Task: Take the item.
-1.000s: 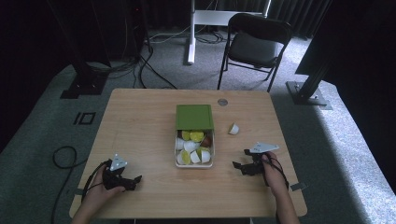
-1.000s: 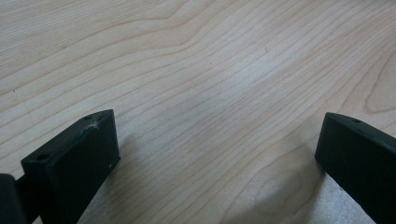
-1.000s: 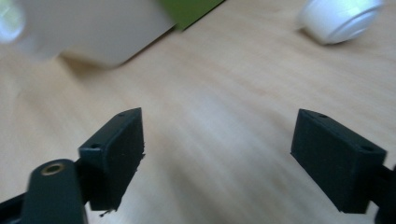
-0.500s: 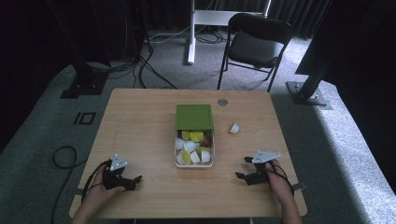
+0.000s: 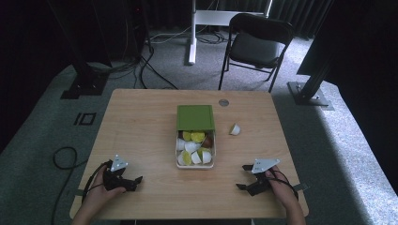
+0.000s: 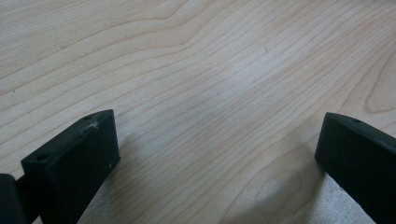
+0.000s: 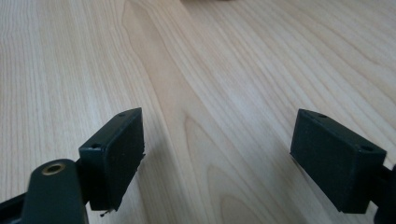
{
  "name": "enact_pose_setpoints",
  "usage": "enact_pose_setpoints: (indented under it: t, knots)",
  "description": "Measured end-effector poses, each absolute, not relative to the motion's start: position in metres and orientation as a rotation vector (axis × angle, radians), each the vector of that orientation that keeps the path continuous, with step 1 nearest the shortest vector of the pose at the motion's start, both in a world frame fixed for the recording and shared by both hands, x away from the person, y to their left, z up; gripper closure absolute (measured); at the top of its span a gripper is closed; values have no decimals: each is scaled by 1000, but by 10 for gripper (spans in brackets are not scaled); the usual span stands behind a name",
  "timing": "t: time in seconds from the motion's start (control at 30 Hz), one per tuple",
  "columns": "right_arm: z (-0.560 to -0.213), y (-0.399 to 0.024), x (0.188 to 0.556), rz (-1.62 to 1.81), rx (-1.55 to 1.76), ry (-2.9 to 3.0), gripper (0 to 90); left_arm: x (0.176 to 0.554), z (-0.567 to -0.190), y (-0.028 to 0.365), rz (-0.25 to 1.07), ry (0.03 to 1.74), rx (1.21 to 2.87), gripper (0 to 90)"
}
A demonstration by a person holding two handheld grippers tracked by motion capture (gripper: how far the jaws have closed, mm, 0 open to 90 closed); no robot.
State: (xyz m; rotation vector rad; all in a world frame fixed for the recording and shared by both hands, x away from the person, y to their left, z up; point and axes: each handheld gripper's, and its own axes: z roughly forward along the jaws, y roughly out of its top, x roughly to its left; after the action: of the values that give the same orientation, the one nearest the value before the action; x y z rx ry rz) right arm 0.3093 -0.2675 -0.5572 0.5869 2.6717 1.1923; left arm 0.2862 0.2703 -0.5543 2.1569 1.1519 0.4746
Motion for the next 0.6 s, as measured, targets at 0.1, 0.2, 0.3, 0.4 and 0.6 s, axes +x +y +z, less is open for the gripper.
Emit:
enact_pose_setpoints:
  t: [0.1, 0.2, 0.3, 0.4, 0.6]
  knots:
    - [-559, -269, 308, 1177, 582, 2678, 159, 286, -554, 270, 475, 1152, 2157, 6]
    - [-559, -272, 307, 1163, 572, 2683, 128, 286, -554, 270, 475, 1152, 2157, 6]
    - [-559, -274, 307, 1150, 586, 2672, 122, 286, -554, 270, 475, 1153, 2156, 6]
    - [-559, -275, 307, 1147, 590, 2670, 117, 286, -554, 270, 474, 1153, 2156, 6]
    - [-559, -275, 307, 1148, 594, 2671, 115, 286, -554, 270, 475, 1151, 2158, 6]
